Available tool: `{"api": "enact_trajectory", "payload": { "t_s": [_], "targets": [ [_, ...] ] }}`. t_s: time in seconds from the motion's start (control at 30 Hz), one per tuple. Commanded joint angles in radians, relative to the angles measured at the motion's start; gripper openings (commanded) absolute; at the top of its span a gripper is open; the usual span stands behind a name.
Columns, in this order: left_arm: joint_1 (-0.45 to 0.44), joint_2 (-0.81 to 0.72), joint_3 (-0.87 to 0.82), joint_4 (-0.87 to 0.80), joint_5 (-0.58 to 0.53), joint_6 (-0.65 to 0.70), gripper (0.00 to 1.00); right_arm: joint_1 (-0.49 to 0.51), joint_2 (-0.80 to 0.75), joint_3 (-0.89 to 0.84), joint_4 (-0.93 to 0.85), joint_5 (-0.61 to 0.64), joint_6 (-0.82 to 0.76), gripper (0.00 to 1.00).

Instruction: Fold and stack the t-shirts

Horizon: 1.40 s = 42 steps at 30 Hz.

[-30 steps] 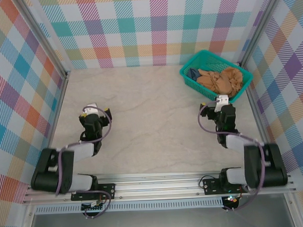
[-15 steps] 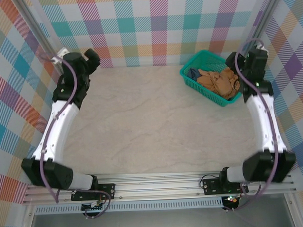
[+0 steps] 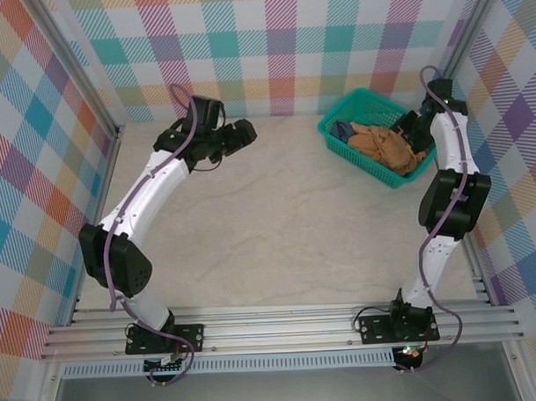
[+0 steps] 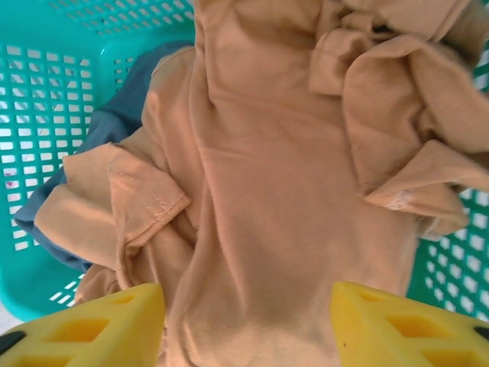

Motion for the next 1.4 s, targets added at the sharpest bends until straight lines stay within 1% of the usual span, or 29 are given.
{"api": "enact_trajectory", "payload": {
  "t_s": [0.0,0.07,0.1,0.17,0.3,0.33,0.37,0.4,0.47,0.57,0.7,0.77,0.9,0.97,1.03,1.1,1.2,1.23,1.3,1.37],
  "targets": [
    [-0.022,-0.011,0.022,-0.038,0.026,0.005,0.82,0.006,0.035,0.041,-0.065,-0.080,0.032,0.53],
    [-0.028,-0.013,0.019,-0.044,0.021,0.006,0.82,0.011,0.036,0.024,-0.044,-0.083,0.044,0.51],
    [-0.030,-0.016,0.019,-0.045,0.020,0.006,0.82,0.012,0.036,0.020,-0.036,-0.085,0.047,0.48],
    [-0.032,-0.016,0.016,-0.045,0.020,0.005,0.82,0.014,0.041,0.017,-0.027,-0.098,0.054,0.37],
    [-0.032,-0.016,0.015,-0.049,0.015,0.006,0.81,0.015,0.050,0.029,-0.029,-0.107,0.059,0.22],
    [-0.032,-0.015,0.015,-0.049,0.014,0.006,0.81,0.015,0.048,0.029,-0.029,-0.106,0.059,0.16],
    [-0.032,-0.014,0.015,-0.049,0.014,0.006,0.81,0.016,0.046,0.032,-0.029,-0.107,0.060,0.07],
    [-0.032,-0.017,0.015,-0.049,0.013,0.006,0.81,0.015,0.038,0.035,-0.032,-0.099,0.061,0.00],
    [-0.033,-0.020,0.011,-0.046,0.006,0.006,0.79,0.018,-0.004,0.019,-0.012,-0.063,0.055,0.00],
    [-0.037,-0.051,-0.014,-0.010,-0.010,0.006,0.78,0.019,-0.137,-0.075,0.123,-0.016,0.058,0.00],
    [-0.041,-0.095,-0.040,0.045,-0.021,0.008,0.79,0.024,-0.237,-0.045,0.166,-0.007,0.050,0.00],
    [-0.042,-0.108,-0.043,0.056,-0.030,0.011,0.81,0.037,-0.302,-0.053,0.232,-0.007,0.032,0.00],
    [-0.043,-0.117,-0.040,0.054,-0.044,0.013,0.81,0.064,-0.431,-0.054,0.456,-0.098,0.014,0.00],
    [-0.043,-0.122,-0.041,0.045,-0.061,0.016,0.81,0.091,-0.466,0.009,0.532,-0.145,0.010,0.00],
    [-0.043,-0.133,-0.045,0.032,-0.099,0.017,0.81,0.129,-0.452,0.151,0.526,-0.189,0.004,0.00],
    [-0.042,-0.150,-0.046,0.007,-0.161,0.017,0.81,0.186,-0.414,0.315,0.494,-0.226,-0.006,0.00],
    [-0.043,-0.176,-0.041,-0.032,-0.256,0.036,0.82,0.296,-0.365,0.465,0.463,-0.255,-0.018,0.00],
    [-0.043,-0.185,-0.035,-0.062,-0.302,0.038,0.82,0.346,-0.350,0.497,0.452,-0.261,-0.024,0.00],
    [-0.043,-0.202,-0.019,-0.119,-0.421,0.036,0.82,0.441,-0.333,0.506,0.435,-0.270,-0.023,0.00],
    [-0.040,-0.220,-0.005,-0.193,-0.540,0.024,0.84,0.542,-0.323,0.428,0.429,-0.291,-0.019,0.00]
  ]
}}
